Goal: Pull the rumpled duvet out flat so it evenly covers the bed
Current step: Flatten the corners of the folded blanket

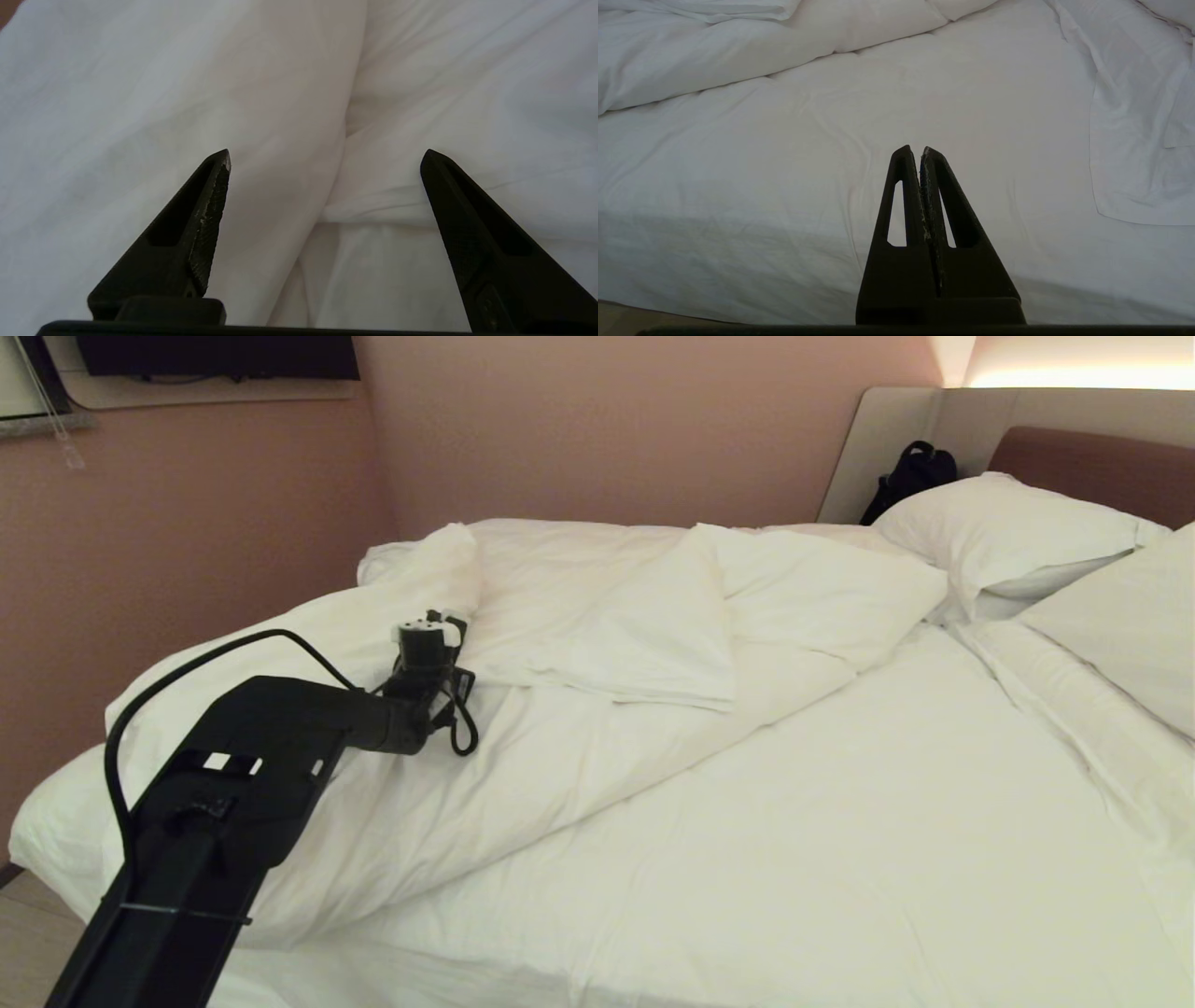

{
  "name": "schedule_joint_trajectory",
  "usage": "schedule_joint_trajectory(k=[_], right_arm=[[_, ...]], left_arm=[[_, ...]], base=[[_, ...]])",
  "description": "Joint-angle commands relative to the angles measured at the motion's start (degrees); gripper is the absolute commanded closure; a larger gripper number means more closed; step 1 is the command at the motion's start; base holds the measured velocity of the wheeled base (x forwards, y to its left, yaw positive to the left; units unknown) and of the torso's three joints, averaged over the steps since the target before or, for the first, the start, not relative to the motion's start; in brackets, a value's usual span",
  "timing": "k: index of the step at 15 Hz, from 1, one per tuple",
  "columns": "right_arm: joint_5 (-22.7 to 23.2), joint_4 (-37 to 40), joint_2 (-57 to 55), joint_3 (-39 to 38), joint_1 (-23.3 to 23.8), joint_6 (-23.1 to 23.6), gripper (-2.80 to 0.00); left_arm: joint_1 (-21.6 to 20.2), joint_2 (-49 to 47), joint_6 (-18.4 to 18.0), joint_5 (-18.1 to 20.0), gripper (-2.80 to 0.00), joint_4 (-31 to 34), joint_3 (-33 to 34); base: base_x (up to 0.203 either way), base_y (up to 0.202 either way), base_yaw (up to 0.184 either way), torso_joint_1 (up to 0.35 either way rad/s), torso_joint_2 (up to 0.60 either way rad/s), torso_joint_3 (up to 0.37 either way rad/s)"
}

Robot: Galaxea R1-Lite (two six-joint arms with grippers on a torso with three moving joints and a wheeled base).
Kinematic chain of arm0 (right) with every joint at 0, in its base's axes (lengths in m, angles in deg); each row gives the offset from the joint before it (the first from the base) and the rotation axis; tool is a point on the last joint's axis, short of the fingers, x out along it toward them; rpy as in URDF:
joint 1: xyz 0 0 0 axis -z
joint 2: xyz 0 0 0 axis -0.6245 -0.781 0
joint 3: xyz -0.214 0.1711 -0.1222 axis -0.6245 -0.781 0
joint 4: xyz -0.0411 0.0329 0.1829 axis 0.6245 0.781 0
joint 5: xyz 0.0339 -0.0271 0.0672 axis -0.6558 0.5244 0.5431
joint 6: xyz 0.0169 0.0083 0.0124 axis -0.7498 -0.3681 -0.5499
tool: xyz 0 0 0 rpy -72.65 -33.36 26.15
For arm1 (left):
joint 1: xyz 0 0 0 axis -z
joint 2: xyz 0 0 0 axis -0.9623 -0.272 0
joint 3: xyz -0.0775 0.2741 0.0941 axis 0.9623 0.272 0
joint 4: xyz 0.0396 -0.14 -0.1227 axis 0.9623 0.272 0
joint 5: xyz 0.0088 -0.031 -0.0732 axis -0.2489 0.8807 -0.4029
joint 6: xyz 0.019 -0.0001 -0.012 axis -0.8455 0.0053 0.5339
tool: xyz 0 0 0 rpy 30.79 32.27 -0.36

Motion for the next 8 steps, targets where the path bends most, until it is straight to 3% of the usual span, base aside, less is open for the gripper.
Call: schedule_joint_trajectory(k=[1, 8], right_arm=[[0.0, -0.01, -0.01, 0.0, -0.01, 0.06, 0.0], [0.0, -0.01, -0.01, 0.0, -0.01, 0.06, 0.0]], left_arm=[[0.34, -1.13, -0.56, -0.72, -2.8, -0.31, -0.08], [-0.32, -1.56, -3.07, -6.61, -2.8, -0.94, -0.35]], base=[[0.0, 0.0, 0.0, 0.0, 0.0, 0.0], [0.0, 0.0, 0.0, 0.0, 0.0, 0.0]])
